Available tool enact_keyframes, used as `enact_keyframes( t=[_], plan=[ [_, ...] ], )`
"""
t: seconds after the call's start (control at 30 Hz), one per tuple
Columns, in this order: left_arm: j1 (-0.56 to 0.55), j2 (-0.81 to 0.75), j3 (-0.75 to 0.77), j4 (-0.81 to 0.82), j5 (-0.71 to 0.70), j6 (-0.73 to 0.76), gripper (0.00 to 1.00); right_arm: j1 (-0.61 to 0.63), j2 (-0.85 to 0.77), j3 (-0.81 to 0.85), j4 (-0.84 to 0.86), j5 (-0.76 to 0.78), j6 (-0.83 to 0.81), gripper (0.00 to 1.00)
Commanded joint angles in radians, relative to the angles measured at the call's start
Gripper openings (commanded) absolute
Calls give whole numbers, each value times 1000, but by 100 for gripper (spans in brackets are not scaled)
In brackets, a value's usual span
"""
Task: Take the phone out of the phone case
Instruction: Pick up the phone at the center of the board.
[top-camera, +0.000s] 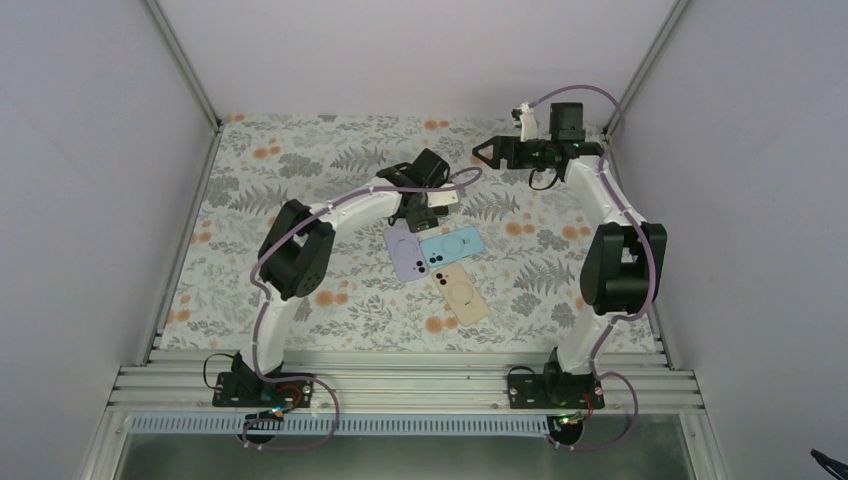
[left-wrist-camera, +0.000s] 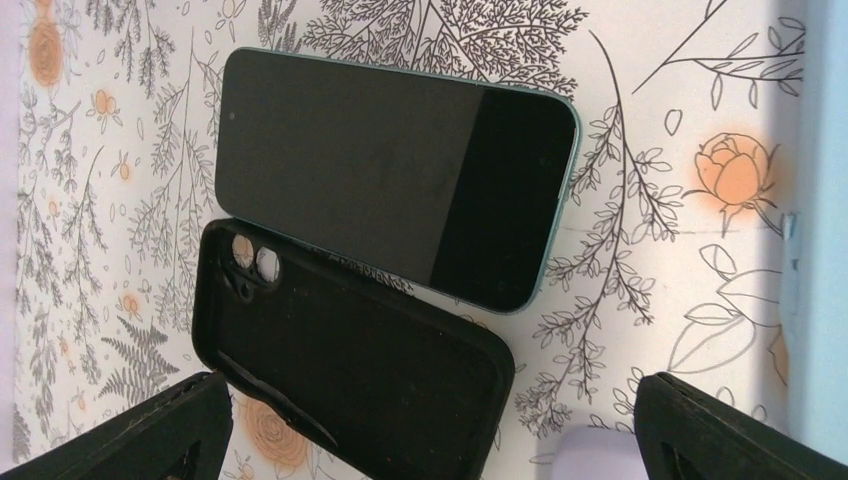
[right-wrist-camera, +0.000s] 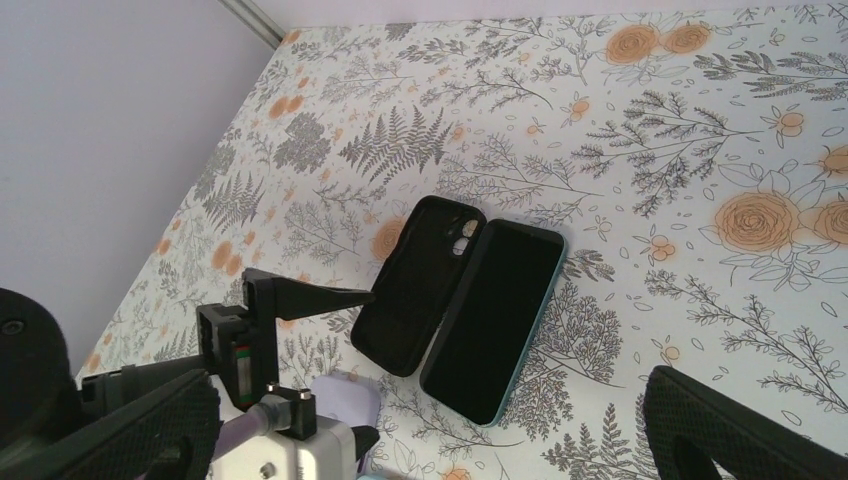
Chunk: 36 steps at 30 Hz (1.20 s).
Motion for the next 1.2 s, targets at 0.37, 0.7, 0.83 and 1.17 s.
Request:
enact_keyframes(
  t=[0.37, 0.7, 0.83, 1.17],
  plan=[
    [0, 38, 1, -39, -33, 81, 100, -15, 6, 0, 26, -44, -10, 99],
    [14, 27, -42, -33, -40, 94, 100, -15, 9, 0, 24, -61, -9, 99],
    [19, 24, -66, -31, -65, 117, 100, -17, 4, -5, 24, -56, -13, 99],
    [97, -33, -130, -58, -60, 131, 100, -17, 5, -8, 26, -66, -12, 99]
  ],
)
